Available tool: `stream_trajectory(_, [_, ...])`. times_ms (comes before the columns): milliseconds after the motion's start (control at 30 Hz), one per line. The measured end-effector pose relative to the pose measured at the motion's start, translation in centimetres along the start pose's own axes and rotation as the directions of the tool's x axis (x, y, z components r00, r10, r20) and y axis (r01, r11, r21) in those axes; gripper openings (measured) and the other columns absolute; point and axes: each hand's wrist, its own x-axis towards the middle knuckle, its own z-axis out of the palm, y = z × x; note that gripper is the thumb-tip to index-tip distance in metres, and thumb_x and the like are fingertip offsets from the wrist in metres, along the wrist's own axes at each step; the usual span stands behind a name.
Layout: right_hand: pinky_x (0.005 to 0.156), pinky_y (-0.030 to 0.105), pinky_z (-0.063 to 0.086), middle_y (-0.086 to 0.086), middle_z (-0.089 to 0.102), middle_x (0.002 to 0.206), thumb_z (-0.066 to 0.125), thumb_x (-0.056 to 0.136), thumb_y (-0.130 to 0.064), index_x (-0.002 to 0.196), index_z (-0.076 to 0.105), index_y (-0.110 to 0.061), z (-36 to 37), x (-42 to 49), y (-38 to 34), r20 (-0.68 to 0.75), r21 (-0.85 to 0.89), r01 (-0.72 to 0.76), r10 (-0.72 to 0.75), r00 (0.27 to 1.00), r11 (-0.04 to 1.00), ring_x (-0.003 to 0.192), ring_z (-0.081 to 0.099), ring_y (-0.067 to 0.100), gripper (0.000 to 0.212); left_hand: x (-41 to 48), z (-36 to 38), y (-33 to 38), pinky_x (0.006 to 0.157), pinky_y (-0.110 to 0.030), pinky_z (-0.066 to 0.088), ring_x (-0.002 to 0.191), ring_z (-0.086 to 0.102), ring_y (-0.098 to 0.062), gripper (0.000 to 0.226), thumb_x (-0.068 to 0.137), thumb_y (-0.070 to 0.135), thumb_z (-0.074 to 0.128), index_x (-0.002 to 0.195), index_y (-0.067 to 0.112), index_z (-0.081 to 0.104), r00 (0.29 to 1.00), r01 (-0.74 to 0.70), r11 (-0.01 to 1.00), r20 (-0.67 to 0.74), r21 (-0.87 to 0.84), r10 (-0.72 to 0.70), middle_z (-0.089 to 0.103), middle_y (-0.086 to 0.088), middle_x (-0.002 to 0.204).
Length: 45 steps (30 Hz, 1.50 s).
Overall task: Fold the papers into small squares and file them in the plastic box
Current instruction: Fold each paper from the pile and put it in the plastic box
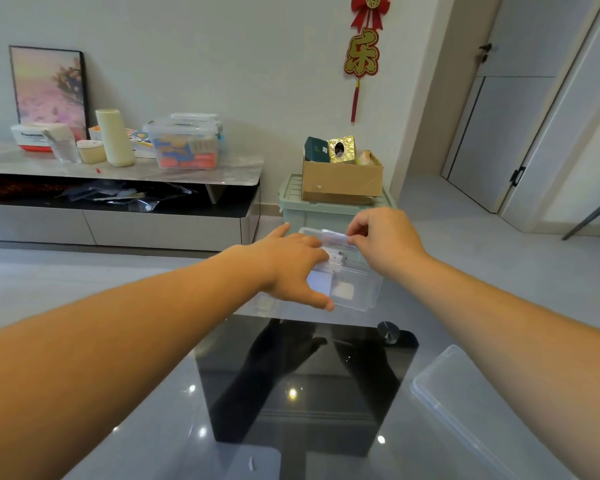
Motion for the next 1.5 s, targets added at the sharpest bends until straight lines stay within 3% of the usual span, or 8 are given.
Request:
stream_trajectory(267, [0.073, 0.036, 0.051, -0.003, 0.059, 0.088, 0.061, 0.093, -0.011, 0.091, 0.074, -0.019, 1.1, 0.8, 0.0, -0.025, -0.171, 0.131, -0.138, 0.990, 0.977, 0.084, 0.057, 0.021, 0.015, 1.0, 0.7, -0.1, 0.123, -0.059, 0.003, 0.143, 0.033, -0.027, 0.078, 0.085, 0.078, 0.047, 0.146, 0.030, 0.040, 0.998, -0.052, 0.999, -0.037, 0.004, 0.052, 0.039, -0.006, 0.149])
stream_trajectory(400, [0.076, 0.040, 0.056, -0.004, 0.065, 0.085, 0.061, 0.090, -0.011, 0.085, 0.073, -0.023, 1.5, 0.7, 0.0, -0.001, -0.147, 0.095, -0.096, 0.995, 0.985, 0.086, 0.062, 0.022, 0.018, 1.3, 0.3, 0.0, 0.124, -0.057, 0.005, 0.139, 0.038, -0.028, 0.079, 0.085, 0.079, 0.047, 0.146, 0.030, 0.040, 0.998, -0.068, 0.997, -0.013, 0.031, 0.068, 0.038, -0.008, 0.148])
stream_trajectory(567, [0.082, 0.040, 0.056, 0.000, 0.072, 0.091, 0.064, 0.087, -0.011, 0.072, 0.064, -0.031, 1.3, 1.0, 0.0, 0.095, -0.136, 0.049, -0.036, 0.995, 0.990, 0.091, 0.064, 0.024, 0.025, 1.5, 0.7, -0.2, 0.120, -0.046, 0.024, 0.134, 0.042, -0.028, 0.080, 0.084, 0.078, 0.050, 0.146, 0.029, 0.040, 0.995, -0.081, 0.995, -0.045, 0.058, 0.084, 0.038, -0.007, 0.149])
stream_trajectory(800, [0.073, 0.036, 0.054, 0.004, 0.070, 0.091, 0.059, 0.086, -0.005, 0.073, 0.058, -0.026, 1.6, 0.9, -0.2, 0.038, -0.216, 0.079, -0.072, 0.997, 0.973, 0.088, 0.062, 0.027, 0.025, 1.1, 1.6, -0.2, 0.116, -0.042, 0.031, 0.121, 0.049, -0.020, 0.070, 0.087, 0.071, 0.053, 0.139, 0.026, 0.048, 0.983, -0.102, 0.994, -0.150, 0.030, 0.105, 0.047, 0.000, 0.136])
stream_trajectory(1000, [0.068, 0.032, 0.050, 0.004, 0.070, 0.089, 0.062, 0.085, -0.006, 0.066, 0.054, -0.028, 1.6, 1.2, -0.4, 0.109, -0.238, 0.079, -0.054, 0.993, 0.968, 0.084, 0.063, 0.027, 0.030, 1.2, 1.7, -0.2, 0.115, -0.041, 0.032, 0.119, 0.051, -0.019, 0.070, 0.088, 0.071, 0.052, 0.140, 0.026, 0.048, 0.984, -0.089, 0.996, -0.154, 0.031, 0.093, 0.050, 0.000, 0.133])
stream_trajectory(1167, [0.064, 0.030, 0.041, -0.001, 0.061, 0.082, 0.062, 0.084, -0.008, 0.069, 0.054, -0.026, 1.5, 0.8, 0.0, 0.004, -0.176, 0.062, -0.063, 0.998, 0.982, 0.081, 0.057, 0.024, 0.025, 1.3, 1.8, -0.2, 0.120, -0.045, 0.026, 0.124, 0.050, -0.021, 0.069, 0.088, 0.070, 0.051, 0.141, 0.026, 0.048, 0.986, -0.085, 0.996, -0.142, 0.015, 0.087, 0.049, 0.000, 0.138])
stream_trajectory(1333, [0.064, 0.029, 0.041, -0.004, 0.059, 0.079, 0.064, 0.085, -0.012, 0.073, 0.057, -0.026, 1.1, 0.4, 0.3, -0.028, -0.160, 0.061, -0.066, 0.997, 0.985, 0.079, 0.056, 0.022, 0.019, 1.5, 1.5, -0.2, 0.123, -0.057, -0.007, 0.138, 0.040, -0.021, 0.067, 0.089, 0.072, 0.047, 0.140, 0.029, 0.050, 0.984, -0.089, 0.993, -0.149, 0.081, 0.100, 0.050, 0.001, 0.137])
stream_trajectory(1500, [0.065, 0.029, 0.043, -0.005, 0.061, 0.079, 0.064, 0.085, -0.012, 0.075, 0.060, -0.024, 1.2, 0.5, 0.5, -0.001, -0.089, 0.035, -0.036, 0.999, 0.995, 0.081, 0.058, 0.020, 0.016, 1.8, 0.5, 0.2, 0.123, -0.056, -0.010, 0.140, 0.039, -0.024, 0.071, 0.092, 0.069, 0.048, 0.149, 0.027, 0.039, 0.995, -0.094, 0.994, -0.039, 0.059, 0.096, 0.046, -0.005, 0.144])
